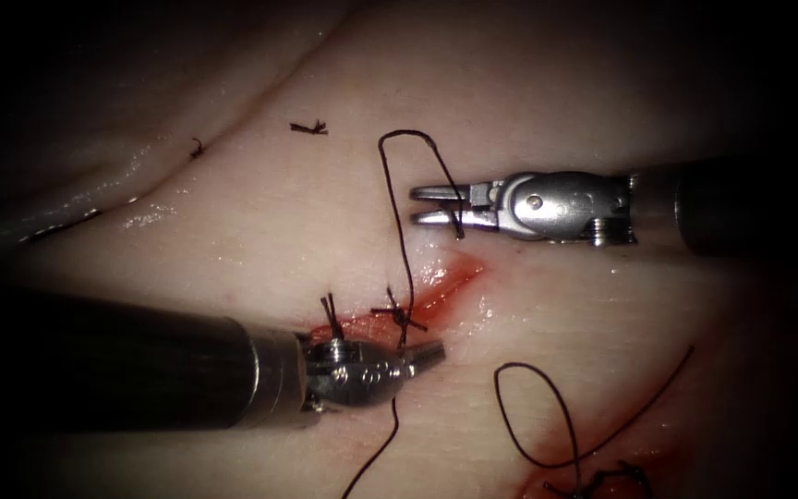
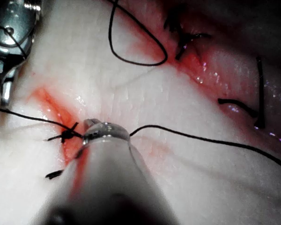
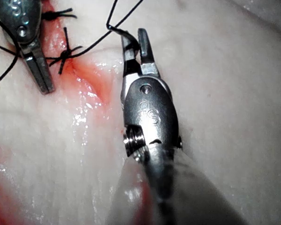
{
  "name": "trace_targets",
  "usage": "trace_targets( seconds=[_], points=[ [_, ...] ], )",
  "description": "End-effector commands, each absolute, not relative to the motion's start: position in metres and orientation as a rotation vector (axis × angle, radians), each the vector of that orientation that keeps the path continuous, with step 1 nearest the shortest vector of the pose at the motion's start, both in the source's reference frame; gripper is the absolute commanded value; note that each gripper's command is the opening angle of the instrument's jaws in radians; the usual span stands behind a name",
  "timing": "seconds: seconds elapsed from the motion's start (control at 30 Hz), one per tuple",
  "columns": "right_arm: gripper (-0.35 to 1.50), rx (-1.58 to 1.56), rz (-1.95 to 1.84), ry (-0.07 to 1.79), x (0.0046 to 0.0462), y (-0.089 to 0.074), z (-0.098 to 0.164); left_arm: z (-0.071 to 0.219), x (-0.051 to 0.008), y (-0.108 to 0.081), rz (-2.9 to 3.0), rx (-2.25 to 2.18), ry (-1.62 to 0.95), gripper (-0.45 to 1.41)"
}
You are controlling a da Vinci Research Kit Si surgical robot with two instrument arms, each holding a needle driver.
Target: Wound Closure
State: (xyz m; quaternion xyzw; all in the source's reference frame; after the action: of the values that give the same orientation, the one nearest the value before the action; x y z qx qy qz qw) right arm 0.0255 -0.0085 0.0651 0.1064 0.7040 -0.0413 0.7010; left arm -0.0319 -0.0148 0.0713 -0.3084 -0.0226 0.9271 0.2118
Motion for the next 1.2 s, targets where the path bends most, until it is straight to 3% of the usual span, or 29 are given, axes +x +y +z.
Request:
trace_targets(
  seconds=[0.03,0.4,1.03,1.2],
  points=[
    [-0.35,0.228,-0.104,1.571,0.0265,-0.0083,0.0654,0.0719,-0.0324,-0.0153,2.576,-0.857,-0.065,-0.13],
    [-0.35,0.242,-0.102,1.567,0.0271,-0.0069,0.0655,0.0718,-0.0324,-0.0154,2.576,-0.857,-0.066,-0.15],
    [-0.35,0.642,0.161,1.450,0.0297,-0.0057,0.0659,0.0717,-0.0323,-0.0154,2.576,-0.858,-0.068,-0.11],
    [-0.35,0.621,0.174,1.438,0.0297,-0.0054,0.0659,0.0716,-0.0323,-0.0154,2.576,-0.858,-0.068,-0.11]
  ],
)
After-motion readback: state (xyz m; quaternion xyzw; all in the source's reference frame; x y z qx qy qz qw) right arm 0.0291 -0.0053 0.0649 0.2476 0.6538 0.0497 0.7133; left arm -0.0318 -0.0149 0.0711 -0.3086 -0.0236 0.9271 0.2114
